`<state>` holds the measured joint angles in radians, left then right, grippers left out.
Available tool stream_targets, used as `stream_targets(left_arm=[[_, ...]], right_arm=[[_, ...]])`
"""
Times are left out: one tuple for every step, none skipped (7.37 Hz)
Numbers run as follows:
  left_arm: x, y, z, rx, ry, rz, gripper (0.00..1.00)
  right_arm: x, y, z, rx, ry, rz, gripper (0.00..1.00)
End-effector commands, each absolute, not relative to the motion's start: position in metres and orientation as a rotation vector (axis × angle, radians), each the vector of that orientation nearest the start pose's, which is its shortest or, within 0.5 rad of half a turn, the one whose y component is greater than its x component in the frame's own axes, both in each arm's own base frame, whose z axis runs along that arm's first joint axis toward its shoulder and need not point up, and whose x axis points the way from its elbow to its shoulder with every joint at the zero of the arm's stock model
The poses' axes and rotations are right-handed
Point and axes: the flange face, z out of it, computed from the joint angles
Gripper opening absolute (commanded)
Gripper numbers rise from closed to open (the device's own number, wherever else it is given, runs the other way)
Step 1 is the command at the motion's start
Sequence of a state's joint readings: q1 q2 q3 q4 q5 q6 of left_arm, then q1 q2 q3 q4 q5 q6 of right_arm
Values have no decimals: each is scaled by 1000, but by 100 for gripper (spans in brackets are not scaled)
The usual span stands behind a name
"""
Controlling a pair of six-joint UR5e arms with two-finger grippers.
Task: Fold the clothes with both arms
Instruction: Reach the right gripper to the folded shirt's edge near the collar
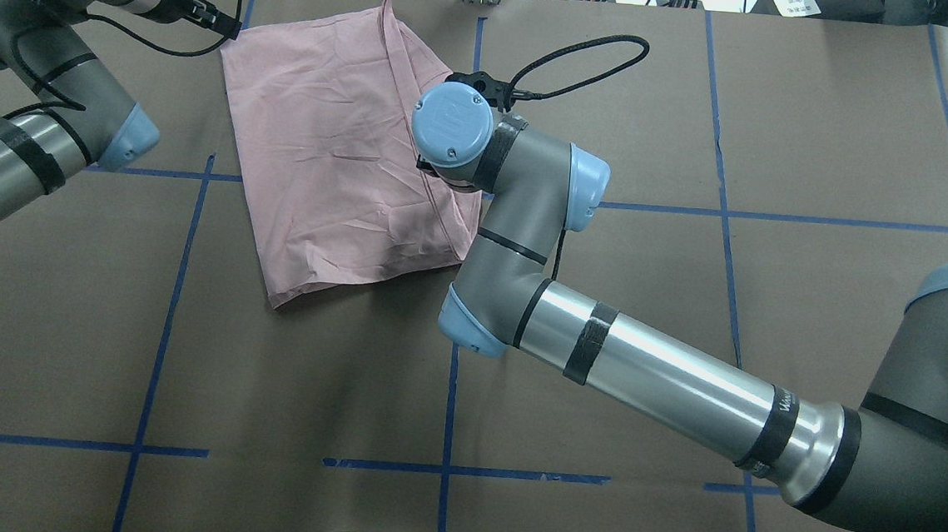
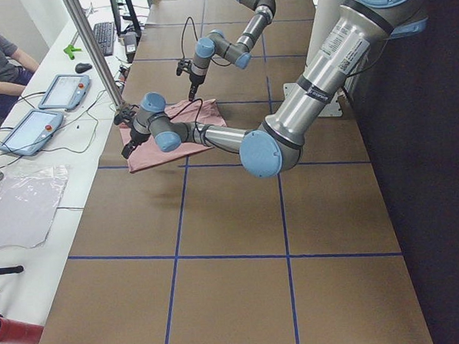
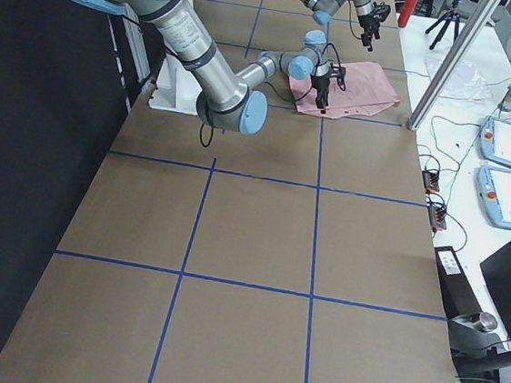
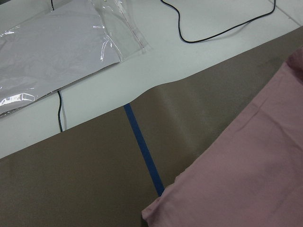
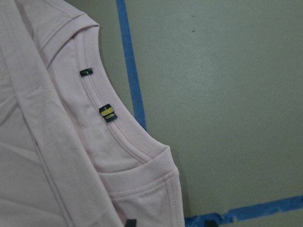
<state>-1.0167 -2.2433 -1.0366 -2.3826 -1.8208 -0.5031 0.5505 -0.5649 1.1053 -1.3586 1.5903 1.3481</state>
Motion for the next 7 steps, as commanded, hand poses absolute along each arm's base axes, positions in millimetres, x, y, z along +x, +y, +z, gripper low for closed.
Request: stream_targets(left_arm=[[323, -726, 418, 700, 677, 167, 100], [321, -723, 418, 704, 679, 167, 100], [320, -722, 420, 702, 678, 167, 100], [320, -722, 420, 702, 678, 167, 100], [320, -722, 420, 702, 678, 167, 100], [320, -722, 421, 700, 677, 167, 100], [320, -722, 421, 700, 677, 167, 100]], right_arm=[[-653, -539, 199, 268, -699, 300, 55], [-657, -536, 201, 272, -692, 302, 55], [-659, -534, 204, 271, -688, 299, 54], [-659, -535, 207, 270, -682, 300, 51], [-661, -535, 210, 267, -676, 304, 49], [-663, -535, 213, 271, -670, 305, 49], [-663, -535, 211, 275, -670, 308, 34]])
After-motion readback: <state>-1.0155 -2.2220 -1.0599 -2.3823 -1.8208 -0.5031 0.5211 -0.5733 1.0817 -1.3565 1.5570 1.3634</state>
